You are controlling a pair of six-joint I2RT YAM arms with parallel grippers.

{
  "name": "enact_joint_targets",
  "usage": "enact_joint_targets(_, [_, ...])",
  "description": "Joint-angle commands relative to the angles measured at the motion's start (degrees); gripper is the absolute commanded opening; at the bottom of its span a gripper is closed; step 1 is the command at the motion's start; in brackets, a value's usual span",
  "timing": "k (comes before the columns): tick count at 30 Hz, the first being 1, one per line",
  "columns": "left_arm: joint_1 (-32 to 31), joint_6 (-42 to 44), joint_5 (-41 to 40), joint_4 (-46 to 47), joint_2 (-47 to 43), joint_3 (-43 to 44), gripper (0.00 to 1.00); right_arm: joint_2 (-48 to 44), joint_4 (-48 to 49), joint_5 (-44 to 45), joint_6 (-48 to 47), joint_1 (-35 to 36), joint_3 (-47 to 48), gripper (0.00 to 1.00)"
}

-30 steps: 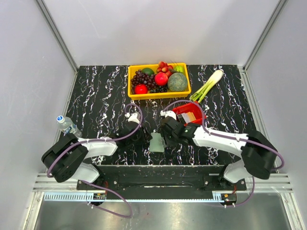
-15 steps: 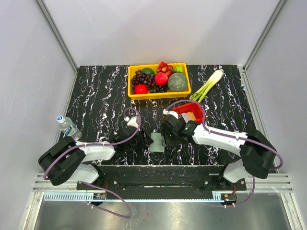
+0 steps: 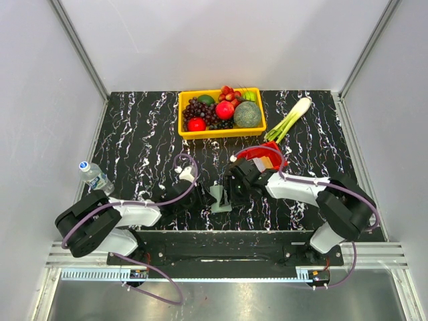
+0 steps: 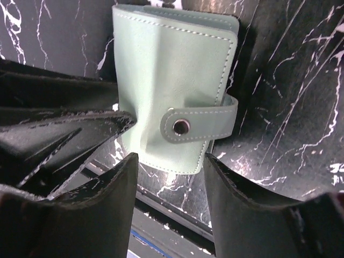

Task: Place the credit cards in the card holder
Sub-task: Close the card holder at the center of the board.

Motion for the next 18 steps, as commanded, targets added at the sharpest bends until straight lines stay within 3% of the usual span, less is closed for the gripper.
enact_joint_targets(1, [-0.88,-2.10,1.17,3.59,1.48,-0.53,0.38,2.74,5.45,-3.93,-1.10,-1.99,2.85,0.58])
enact_joint_targets(8, [-1.24,-3.33,0.47,4.38,2.71,0.08,0.35,5.65,3.70,-5.51,-7.60,-5.33,7.07,0.59])
enact_joint_targets(18, [-1.32,-0.79,-3.49,-1.59,3.15,3.24,0.33,-2.78,-7.73,-3.94,-16.92,-5.86,8.74,0.57])
